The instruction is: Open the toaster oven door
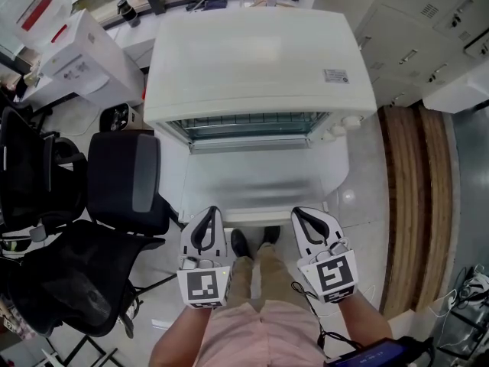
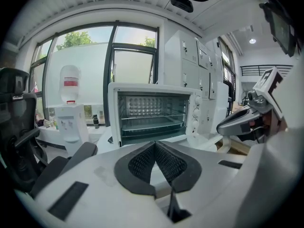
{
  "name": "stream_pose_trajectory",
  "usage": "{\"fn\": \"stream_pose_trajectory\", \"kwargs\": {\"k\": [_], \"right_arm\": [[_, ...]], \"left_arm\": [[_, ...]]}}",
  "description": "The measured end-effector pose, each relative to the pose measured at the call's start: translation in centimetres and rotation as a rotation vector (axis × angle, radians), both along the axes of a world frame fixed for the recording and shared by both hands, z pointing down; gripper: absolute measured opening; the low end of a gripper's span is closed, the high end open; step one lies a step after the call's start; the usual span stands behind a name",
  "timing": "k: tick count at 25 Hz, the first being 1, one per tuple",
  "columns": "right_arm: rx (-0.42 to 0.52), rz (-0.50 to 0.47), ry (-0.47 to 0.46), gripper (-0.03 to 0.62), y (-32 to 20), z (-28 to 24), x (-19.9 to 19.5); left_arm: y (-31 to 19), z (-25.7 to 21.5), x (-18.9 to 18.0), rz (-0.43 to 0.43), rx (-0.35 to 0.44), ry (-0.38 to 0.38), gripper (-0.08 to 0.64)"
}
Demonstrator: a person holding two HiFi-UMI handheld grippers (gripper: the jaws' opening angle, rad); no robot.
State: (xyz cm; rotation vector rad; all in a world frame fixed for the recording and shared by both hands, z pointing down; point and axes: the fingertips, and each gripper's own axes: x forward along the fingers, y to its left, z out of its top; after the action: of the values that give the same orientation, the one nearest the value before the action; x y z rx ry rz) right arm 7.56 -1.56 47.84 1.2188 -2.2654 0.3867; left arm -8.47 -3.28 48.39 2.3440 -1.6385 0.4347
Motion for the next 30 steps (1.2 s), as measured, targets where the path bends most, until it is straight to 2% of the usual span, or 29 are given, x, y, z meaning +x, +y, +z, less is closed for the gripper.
{"fn": "stream_pose_trajectory", "kwargs": {"k": [8,12,30], "right_arm": [[-0.005,0.017,-0.009,0.000,0.7,1.6,0.0],[0.007,0.025,-0.036,0.000,0.8,2.1,0.0],[-0.033,0.043,-0.060,0.001,2.1,4.8,0.6]], "left_arm": [[0.9,1.6,-0.2,-0.002,-0.026,0.006,0.012],[1.2,2.0,0.0,0.011,-0.008,0.019,0.012],[2.5,4.9,0.7,0.029,-0.067,0.033,0.012]]}}
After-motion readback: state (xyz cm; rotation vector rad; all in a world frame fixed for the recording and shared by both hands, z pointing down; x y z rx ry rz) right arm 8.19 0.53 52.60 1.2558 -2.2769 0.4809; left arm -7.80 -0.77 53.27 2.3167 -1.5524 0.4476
